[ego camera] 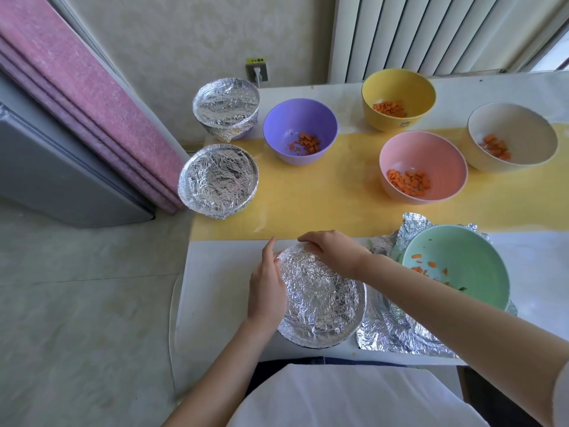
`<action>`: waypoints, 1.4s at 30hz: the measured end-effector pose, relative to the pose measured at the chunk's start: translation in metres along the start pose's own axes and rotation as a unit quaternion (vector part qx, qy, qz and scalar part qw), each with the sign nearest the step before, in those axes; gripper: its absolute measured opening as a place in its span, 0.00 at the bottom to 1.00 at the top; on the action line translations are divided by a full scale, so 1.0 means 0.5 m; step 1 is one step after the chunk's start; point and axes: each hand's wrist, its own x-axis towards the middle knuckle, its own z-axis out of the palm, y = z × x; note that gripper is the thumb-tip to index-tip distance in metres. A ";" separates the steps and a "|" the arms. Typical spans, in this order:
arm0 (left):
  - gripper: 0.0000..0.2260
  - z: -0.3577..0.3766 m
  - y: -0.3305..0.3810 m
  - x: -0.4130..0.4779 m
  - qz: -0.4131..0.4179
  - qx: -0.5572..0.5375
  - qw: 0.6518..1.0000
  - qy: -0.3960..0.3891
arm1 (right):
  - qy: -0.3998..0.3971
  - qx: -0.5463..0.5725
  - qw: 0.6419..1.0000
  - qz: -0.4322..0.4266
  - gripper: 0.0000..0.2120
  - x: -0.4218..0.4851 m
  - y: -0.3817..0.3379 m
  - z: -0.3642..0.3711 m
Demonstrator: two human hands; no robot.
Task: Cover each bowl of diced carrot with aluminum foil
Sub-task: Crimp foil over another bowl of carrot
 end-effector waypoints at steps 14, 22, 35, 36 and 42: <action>0.12 -0.004 0.007 0.028 -0.004 -0.047 0.999 -0.011 | 0.045 0.011 0.999 0.028 0.17 0.001 0.008 -0.011; 0.12 0.011 0.004 0.032 0.019 0.014 0.999 0.027 | -0.003 -0.054 0.999 0.009 0.16 0.012 -0.017 -0.006; 0.10 -0.010 0.016 0.037 0.107 0.026 0.990 0.091 | 0.024 -0.039 0.999 0.003 0.14 0.016 -0.025 -0.028; 0.10 -0.016 0.019 0.042 0.120 0.023 0.987 0.101 | 0.035 -0.033 0.999 0.001 0.14 0.018 -0.027 -0.033; 0.12 -0.032 0.017 0.063 0.219 0.036 0.967 0.123 | 0.075 -0.003 0.997 -0.022 0.25 0.016 -0.042 -0.042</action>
